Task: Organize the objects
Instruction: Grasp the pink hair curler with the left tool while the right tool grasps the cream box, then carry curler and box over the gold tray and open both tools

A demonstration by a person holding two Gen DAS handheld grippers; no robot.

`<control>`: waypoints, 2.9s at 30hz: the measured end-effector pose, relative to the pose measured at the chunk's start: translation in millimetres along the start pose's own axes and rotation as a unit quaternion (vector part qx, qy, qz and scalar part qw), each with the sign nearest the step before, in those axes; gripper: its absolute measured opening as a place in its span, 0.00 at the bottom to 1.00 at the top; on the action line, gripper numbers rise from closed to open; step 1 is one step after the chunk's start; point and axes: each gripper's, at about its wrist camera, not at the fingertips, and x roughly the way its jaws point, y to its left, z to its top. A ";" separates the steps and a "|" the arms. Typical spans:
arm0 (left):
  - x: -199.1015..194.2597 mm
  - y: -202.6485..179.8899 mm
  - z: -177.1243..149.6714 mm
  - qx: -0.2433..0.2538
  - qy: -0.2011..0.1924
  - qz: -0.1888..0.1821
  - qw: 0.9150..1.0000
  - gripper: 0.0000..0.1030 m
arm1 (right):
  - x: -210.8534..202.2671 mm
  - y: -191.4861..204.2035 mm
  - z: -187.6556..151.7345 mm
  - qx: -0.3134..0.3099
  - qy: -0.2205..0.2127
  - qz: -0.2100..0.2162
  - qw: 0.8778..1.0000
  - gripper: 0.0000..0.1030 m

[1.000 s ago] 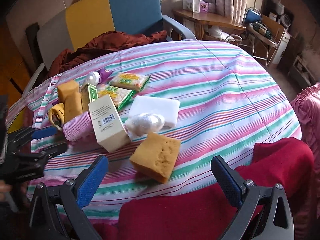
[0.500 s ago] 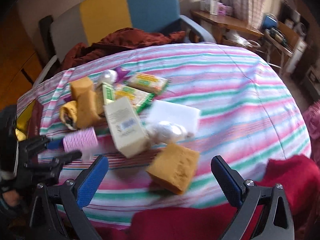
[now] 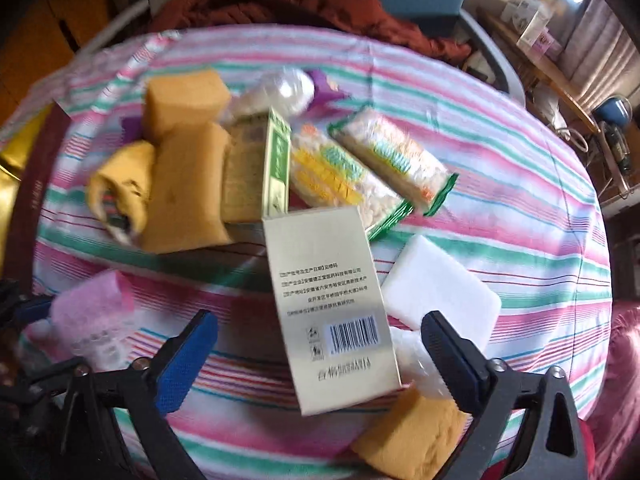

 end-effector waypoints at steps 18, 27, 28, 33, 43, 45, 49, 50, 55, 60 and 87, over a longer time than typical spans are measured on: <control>22.1 -20.9 11.6 0.080 0.031 0.028 0.996 0.76 | -42.4 3.0 -60.8 0.067 -0.057 0.079 0.993 0.49; 25.3 -7.3 6.4 0.053 0.017 0.006 0.998 0.67 | -68.0 10.9 -76.7 0.076 -0.095 0.094 0.988 0.49; 21.1 -5.6 3.2 0.045 0.012 0.002 0.999 0.67 | -72.1 11.0 -77.2 0.078 -0.103 0.095 0.987 0.49; -18.5 6.3 -9.1 -0.005 -0.030 -0.004 1.000 0.67 | -94.6 20.4 -71.5 0.075 -0.136 0.110 0.982 0.49; -169.3 95.4 -54.2 -0.147 -0.168 0.093 0.970 0.68 | -131.9 140.8 -15.5 -0.044 -0.183 0.194 0.963 0.49; -185.5 115.6 -66.1 -0.175 -0.180 0.132 0.959 0.68 | -129.4 179.8 1.5 -0.077 -0.175 0.212 0.958 0.49; -203.5 158.7 -99.9 -0.230 -0.165 0.206 0.937 0.68 | -111.1 254.3 33.4 -0.132 -0.134 0.248 0.950 0.49; -207.0 167.3 -109.3 -0.240 -0.162 0.223 0.931 0.68 | -105.3 276.0 42.7 -0.143 -0.123 0.252 0.949 0.49; -215.5 194.4 -144.7 -0.282 -0.160 0.265 0.908 0.72 | -93.0 344.7 78.5 -0.134 -0.110 0.292 0.940 0.55; -229.6 193.0 -167.0 -0.294 -0.172 0.286 0.896 0.82 | -90.0 376.2 86.4 -0.117 -0.110 0.308 0.938 0.88; -233.3 145.6 -150.5 -0.281 -0.178 0.297 0.895 0.82 | -129.2 308.4 -4.9 -0.090 -0.247 0.162 0.951 1.00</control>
